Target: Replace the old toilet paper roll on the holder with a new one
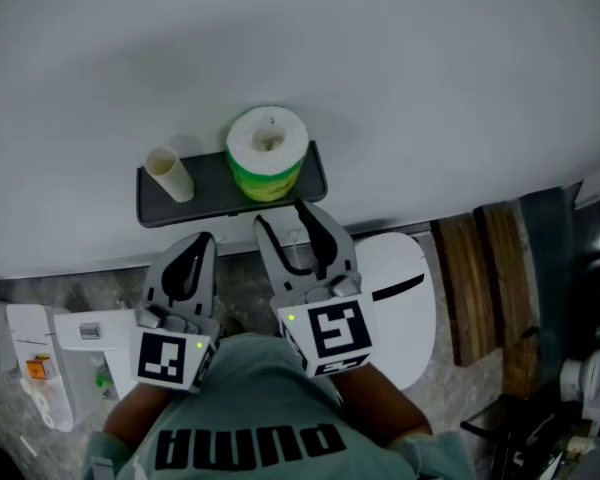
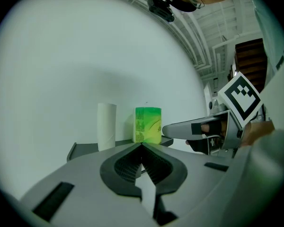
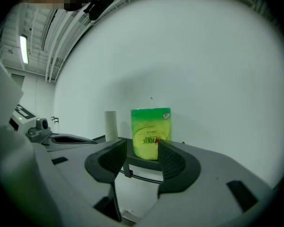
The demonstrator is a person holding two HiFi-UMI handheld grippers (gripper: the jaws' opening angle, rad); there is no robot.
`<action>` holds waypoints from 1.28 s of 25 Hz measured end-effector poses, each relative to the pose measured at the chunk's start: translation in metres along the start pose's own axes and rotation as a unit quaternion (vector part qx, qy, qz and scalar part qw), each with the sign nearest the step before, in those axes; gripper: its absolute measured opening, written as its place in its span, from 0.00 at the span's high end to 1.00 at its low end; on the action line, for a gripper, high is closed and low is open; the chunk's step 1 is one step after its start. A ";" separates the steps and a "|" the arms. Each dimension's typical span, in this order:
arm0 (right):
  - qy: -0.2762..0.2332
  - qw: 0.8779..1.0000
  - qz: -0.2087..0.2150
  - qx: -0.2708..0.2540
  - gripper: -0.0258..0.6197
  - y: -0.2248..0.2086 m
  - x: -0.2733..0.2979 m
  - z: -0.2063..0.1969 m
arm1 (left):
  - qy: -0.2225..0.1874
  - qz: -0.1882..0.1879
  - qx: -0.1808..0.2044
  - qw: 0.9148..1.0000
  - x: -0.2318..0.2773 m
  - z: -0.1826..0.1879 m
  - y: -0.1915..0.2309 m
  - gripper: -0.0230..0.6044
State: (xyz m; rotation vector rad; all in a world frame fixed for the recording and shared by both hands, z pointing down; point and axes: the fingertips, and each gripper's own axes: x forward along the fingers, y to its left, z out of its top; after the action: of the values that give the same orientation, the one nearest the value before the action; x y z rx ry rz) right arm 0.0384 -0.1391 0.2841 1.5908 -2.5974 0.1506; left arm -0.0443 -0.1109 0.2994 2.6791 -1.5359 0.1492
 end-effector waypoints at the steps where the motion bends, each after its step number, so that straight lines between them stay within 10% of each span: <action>1: -0.002 1.000 -0.001 0.000 0.67 -0.002 0.002 0.002 | 0.000 0.002 -0.002 1.000 0.002 0.001 0.000 0.96; 20: -0.010 0.999 0.037 -0.012 0.34 -0.021 0.033 0.027 | 0.010 0.017 0.009 1.000 0.015 0.009 0.005 0.96; 32: -0.005 0.998 0.054 -0.021 0.31 -0.022 0.053 0.029 | 0.006 0.022 0.006 1.000 0.020 0.009 0.007 0.96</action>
State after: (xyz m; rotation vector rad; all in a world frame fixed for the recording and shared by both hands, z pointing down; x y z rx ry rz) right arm 0.0330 -0.1995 0.2635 1.4431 -2.6757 0.0964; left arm -0.0397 -0.1324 0.2925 2.6497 -1.5956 0.1755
